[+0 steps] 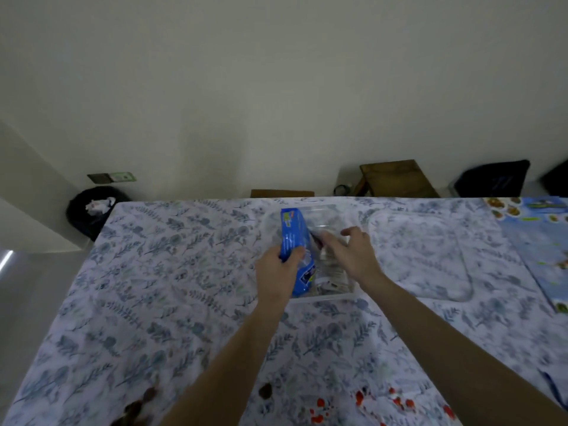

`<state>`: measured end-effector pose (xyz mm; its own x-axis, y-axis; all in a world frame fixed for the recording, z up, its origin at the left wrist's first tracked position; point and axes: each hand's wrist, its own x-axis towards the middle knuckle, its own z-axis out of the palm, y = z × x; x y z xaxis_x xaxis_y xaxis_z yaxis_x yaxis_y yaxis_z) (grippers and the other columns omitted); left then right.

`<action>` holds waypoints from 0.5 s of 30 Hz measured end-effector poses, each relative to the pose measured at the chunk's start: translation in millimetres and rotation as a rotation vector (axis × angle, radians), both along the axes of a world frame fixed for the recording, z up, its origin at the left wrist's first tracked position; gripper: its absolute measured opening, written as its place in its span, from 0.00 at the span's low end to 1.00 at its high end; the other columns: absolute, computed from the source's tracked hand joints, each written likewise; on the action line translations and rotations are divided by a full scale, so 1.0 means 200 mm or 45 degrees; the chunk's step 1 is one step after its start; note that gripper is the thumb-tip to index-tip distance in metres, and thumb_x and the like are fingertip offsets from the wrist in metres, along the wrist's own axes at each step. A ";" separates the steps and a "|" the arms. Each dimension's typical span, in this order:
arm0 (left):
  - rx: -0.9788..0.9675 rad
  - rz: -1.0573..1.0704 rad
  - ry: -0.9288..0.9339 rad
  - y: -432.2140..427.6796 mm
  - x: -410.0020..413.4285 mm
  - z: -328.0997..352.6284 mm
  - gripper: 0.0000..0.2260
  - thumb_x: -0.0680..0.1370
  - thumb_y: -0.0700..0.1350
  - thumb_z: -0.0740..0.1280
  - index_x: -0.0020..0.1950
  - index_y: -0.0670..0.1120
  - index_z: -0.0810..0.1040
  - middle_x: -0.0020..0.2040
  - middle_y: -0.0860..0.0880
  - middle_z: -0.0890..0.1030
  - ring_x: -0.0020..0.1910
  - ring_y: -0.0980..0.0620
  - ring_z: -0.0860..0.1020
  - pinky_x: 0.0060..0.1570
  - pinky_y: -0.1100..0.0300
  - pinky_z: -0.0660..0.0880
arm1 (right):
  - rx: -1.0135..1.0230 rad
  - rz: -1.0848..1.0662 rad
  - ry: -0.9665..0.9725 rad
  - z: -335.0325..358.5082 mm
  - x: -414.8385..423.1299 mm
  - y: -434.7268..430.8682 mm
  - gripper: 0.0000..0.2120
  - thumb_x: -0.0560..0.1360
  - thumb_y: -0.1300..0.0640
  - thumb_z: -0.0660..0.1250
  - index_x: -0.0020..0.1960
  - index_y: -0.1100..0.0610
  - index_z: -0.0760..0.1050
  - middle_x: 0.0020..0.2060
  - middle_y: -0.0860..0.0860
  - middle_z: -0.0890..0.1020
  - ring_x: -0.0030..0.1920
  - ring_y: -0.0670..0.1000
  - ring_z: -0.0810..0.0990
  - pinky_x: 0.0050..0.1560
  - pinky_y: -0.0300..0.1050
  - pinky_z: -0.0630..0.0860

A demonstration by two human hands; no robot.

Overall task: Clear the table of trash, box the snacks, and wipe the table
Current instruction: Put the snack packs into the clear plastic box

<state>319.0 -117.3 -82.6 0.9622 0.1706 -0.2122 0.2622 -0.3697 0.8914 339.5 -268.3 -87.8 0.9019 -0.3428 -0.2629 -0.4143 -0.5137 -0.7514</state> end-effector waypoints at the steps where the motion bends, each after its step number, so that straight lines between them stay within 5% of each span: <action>1: 0.129 -0.016 -0.047 -0.02 0.00 -0.02 0.12 0.76 0.49 0.67 0.38 0.43 0.75 0.32 0.48 0.71 0.28 0.54 0.68 0.27 0.67 0.63 | 0.035 0.082 0.012 -0.01 0.00 0.00 0.29 0.73 0.38 0.63 0.63 0.59 0.68 0.59 0.51 0.69 0.57 0.52 0.71 0.53 0.44 0.69; 5: 0.728 -0.228 -0.261 -0.03 -0.02 -0.06 0.16 0.78 0.50 0.64 0.62 0.44 0.74 0.52 0.45 0.74 0.45 0.49 0.75 0.42 0.58 0.73 | -0.239 0.554 -0.017 -0.08 -0.04 -0.02 0.16 0.77 0.54 0.62 0.60 0.63 0.70 0.58 0.56 0.73 0.54 0.55 0.75 0.52 0.46 0.72; 7: 0.851 -0.383 -0.348 -0.04 -0.04 -0.05 0.22 0.78 0.49 0.63 0.71 0.45 0.68 0.59 0.44 0.74 0.52 0.46 0.75 0.46 0.56 0.75 | -0.378 0.748 0.007 -0.09 -0.08 -0.05 0.17 0.78 0.50 0.60 0.59 0.62 0.71 0.55 0.58 0.74 0.53 0.56 0.75 0.54 0.50 0.74; 10: 1.008 -0.535 -0.439 -0.08 -0.04 -0.04 0.24 0.76 0.46 0.67 0.71 0.43 0.68 0.62 0.42 0.74 0.53 0.45 0.77 0.42 0.55 0.79 | -0.534 0.894 -0.058 -0.14 -0.13 -0.10 0.22 0.76 0.43 0.53 0.56 0.59 0.72 0.51 0.55 0.74 0.53 0.57 0.74 0.53 0.52 0.74; 13: 1.193 -0.639 -0.431 -0.09 -0.04 -0.07 0.26 0.71 0.44 0.73 0.67 0.42 0.71 0.59 0.41 0.77 0.50 0.44 0.80 0.42 0.55 0.81 | -0.659 0.932 -0.220 -0.14 -0.16 -0.15 0.16 0.74 0.53 0.63 0.57 0.62 0.74 0.56 0.58 0.76 0.57 0.59 0.74 0.59 0.52 0.74; 15: 1.239 -0.634 -0.340 -0.09 -0.06 -0.09 0.26 0.75 0.45 0.68 0.71 0.44 0.67 0.65 0.41 0.73 0.58 0.42 0.77 0.51 0.53 0.79 | -0.827 0.914 -0.387 -0.14 -0.18 -0.17 0.20 0.70 0.56 0.68 0.60 0.64 0.73 0.62 0.63 0.74 0.64 0.64 0.72 0.68 0.59 0.67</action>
<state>308.0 -134.4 -100.6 0.9640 -0.2647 0.0249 -0.2650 -0.9488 0.1719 304.4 -302.3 -115.2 0.9487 0.3111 0.0565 0.3149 -0.9128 -0.2602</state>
